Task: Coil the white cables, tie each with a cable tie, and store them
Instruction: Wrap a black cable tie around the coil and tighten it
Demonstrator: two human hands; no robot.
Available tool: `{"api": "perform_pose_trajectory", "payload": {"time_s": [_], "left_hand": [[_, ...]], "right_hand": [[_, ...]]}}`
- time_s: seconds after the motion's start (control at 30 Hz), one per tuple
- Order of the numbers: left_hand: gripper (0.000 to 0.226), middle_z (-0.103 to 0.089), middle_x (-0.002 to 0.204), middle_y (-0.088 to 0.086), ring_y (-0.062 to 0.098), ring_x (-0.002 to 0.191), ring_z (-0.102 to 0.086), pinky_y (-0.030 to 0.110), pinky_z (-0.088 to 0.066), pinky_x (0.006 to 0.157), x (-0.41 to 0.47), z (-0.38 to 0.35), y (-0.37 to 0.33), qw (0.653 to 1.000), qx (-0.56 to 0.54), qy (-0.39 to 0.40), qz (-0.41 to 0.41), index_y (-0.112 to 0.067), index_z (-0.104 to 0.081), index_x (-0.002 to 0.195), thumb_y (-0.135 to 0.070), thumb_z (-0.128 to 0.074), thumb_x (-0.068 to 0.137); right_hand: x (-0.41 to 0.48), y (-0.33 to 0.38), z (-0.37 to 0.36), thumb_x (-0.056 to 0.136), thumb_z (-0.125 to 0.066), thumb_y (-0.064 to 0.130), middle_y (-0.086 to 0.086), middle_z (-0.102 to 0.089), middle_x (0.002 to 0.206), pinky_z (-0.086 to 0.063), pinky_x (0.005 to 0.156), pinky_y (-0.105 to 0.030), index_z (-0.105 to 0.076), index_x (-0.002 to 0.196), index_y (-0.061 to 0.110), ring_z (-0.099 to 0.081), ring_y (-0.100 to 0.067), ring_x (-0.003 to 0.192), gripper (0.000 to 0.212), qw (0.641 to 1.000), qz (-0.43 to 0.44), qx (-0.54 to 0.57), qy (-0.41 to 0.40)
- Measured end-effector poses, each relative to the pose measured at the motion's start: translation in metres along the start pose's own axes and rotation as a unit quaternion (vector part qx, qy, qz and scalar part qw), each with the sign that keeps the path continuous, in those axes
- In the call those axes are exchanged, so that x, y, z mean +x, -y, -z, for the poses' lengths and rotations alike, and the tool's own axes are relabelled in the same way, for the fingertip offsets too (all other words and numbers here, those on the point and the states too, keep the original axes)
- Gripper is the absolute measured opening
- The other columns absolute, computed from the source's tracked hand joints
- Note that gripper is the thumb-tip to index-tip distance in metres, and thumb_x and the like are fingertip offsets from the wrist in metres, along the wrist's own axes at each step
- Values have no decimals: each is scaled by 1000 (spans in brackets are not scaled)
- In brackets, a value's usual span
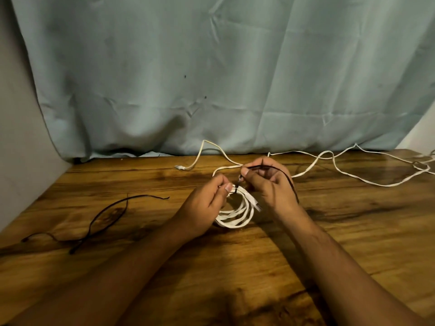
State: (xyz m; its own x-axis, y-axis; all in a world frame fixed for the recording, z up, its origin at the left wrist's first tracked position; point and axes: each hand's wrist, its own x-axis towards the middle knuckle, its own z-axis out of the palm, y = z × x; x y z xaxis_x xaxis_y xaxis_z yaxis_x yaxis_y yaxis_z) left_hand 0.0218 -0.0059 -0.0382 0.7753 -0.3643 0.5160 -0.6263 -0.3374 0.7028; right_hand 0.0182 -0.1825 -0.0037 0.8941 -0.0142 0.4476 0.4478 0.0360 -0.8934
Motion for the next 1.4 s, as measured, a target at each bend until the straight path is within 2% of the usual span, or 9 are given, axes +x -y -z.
{"api": "perform_pose_trajectory", "payload": {"time_s": [0.13,0.3,0.4,0.57,0.73,0.87,1.0,1.23,1.4], "left_hand": [[19,-53,65,-15,3,57,-47,31,-39,58,2,-6,-6,999,30,5,-22,-28,-51,91,-25,-45,109],[20,-46,66,-7,10,60,-43,50,-44,61,3,2,6,999,4,-12,33,-29,-51,92,-33,-41,109],[19,-47,66,-8,9,60,-44,45,-43,59,0,4,4,1000,14,0,17,-29,-52,93,-31,-42,109],[14,-56,68,-4,11,61,-52,42,-43,60,0,-2,-5,993,107,19,-41,-34,-50,96,-31,-44,108],[14,-61,77,-8,11,72,-55,37,-41,65,-2,0,-3,980,190,21,-62,-31,-53,109,-38,-40,108],[20,-64,83,-9,15,81,-60,38,-45,71,-1,-4,-5,982,183,7,-40,-37,-45,126,-40,-42,107],[21,-63,83,-13,15,84,-61,33,-39,70,-2,-4,-11,979,195,8,-55,-32,-48,128,-34,-45,107],[19,-70,97,-9,13,85,-62,32,-42,75,-3,-3,-14,977,194,17,-83,-28,-54,120,-34,-43,106],[25,-64,84,-11,9,79,-57,21,-35,71,-3,-1,-13,978,195,19,-73,-33,-51,126,-38,-40,105]], "right_hand": [[4,-7,7,95,-67,-3,-8,-72,73,-54,63,-30,-69,91,5,-66,-18,65,9,999,-5,-11,-30],[-1,-2,2,93,-65,-9,-4,-71,69,-53,59,-21,-65,90,2,-66,-10,60,11,1000,6,11,27],[2,-3,3,93,-66,-9,-4,-72,70,-55,62,-22,-66,90,3,-67,-11,63,12,999,5,-2,35],[0,-16,4,90,-72,7,-17,-68,80,-52,70,-40,-71,93,6,-63,-28,73,3,996,-64,44,-34],[3,-19,2,87,-70,0,-20,-64,78,-51,69,-38,-70,93,-1,-59,-29,71,6,988,-124,91,-25],[3,-17,3,80,-77,6,-23,-63,84,-52,70,-41,-58,105,-16,-59,-29,70,39,980,-145,127,-42],[4,-16,7,86,-70,-6,-17,-68,80,-54,66,-38,-65,88,-5,-61,-22,62,6,978,-170,118,-36],[6,-20,9,83,-73,-9,-14,-66,72,-52,58,-35,-56,89,11,-57,-19,52,27,964,-230,129,-42],[3,-18,10,88,-67,-9,-17,-68,76,-55,54,-25,-67,89,-1,-63,-19,60,8,974,-209,89,-6]]}}
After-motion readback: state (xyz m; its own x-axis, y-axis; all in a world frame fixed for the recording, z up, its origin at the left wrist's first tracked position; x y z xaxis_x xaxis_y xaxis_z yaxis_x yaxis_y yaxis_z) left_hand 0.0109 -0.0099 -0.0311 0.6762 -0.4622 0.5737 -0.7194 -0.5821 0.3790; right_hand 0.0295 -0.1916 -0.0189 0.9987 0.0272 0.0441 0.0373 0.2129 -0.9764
